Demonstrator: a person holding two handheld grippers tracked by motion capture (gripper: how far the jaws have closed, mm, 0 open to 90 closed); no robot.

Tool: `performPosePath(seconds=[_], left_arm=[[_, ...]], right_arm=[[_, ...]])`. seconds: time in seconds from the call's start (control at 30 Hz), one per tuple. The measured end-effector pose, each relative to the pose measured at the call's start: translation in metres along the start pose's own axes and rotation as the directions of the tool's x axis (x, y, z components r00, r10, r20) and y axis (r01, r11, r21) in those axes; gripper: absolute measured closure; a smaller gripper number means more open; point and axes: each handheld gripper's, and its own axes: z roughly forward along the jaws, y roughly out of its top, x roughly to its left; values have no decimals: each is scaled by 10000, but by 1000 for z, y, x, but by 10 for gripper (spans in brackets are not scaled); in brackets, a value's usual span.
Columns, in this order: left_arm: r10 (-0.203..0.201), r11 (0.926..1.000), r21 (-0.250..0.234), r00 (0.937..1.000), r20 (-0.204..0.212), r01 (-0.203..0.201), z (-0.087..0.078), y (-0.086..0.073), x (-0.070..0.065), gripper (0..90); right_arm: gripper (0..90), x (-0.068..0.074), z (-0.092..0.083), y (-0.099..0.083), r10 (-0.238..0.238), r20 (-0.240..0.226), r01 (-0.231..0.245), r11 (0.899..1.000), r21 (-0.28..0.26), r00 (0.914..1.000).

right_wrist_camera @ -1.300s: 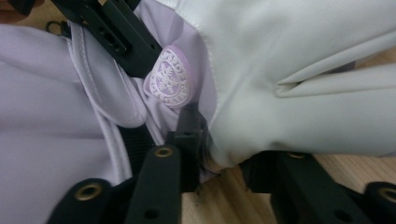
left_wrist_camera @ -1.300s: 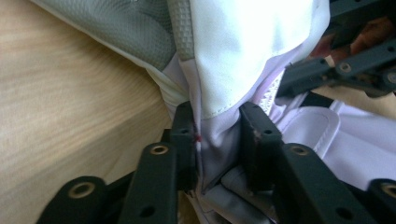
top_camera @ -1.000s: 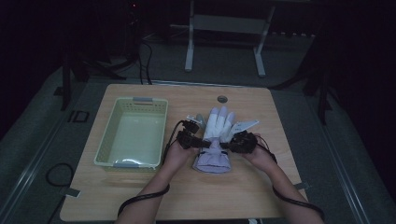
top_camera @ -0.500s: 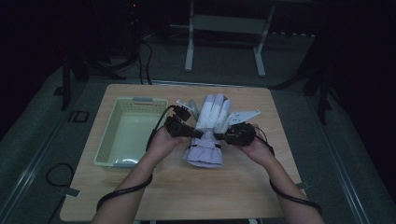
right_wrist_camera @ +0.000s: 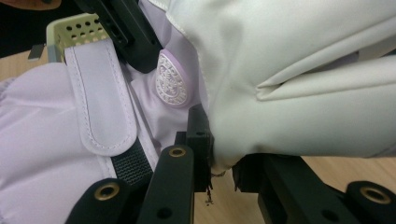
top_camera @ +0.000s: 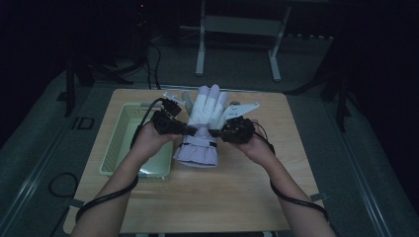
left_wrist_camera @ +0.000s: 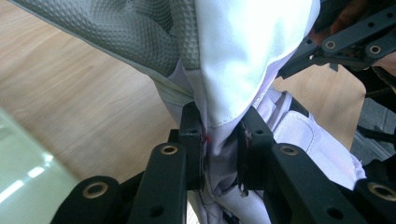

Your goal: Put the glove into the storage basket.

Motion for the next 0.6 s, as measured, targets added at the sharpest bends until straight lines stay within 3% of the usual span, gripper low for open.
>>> performPosePath(seconds=[0.27, 0.47, 0.5, 0.6], left_arm=[[-19, 9998, -196, 9985, -548, 8, -27, -11, 16, 756], [-186, 9996, -207, 9979, -622, 173, -50, -27, 33, 755], [-230, 9996, -151, 9971, -731, 219, -60, -33, 40, 755], [-340, 9993, -161, 9957, -862, 327, -71, -41, 48, 754]], right_arm=[[795, 10, 21, 27, 71, -62, -71, 10000, 62, 10000], [795, 23, 45, 46, -125, -273, 127, 9999, 92, 9995], [795, 24, 48, 48, -132, -325, 135, 9999, 88, 9994], [795, 33, 68, 62, -60, -549, 69, 9998, 166, 9985]])
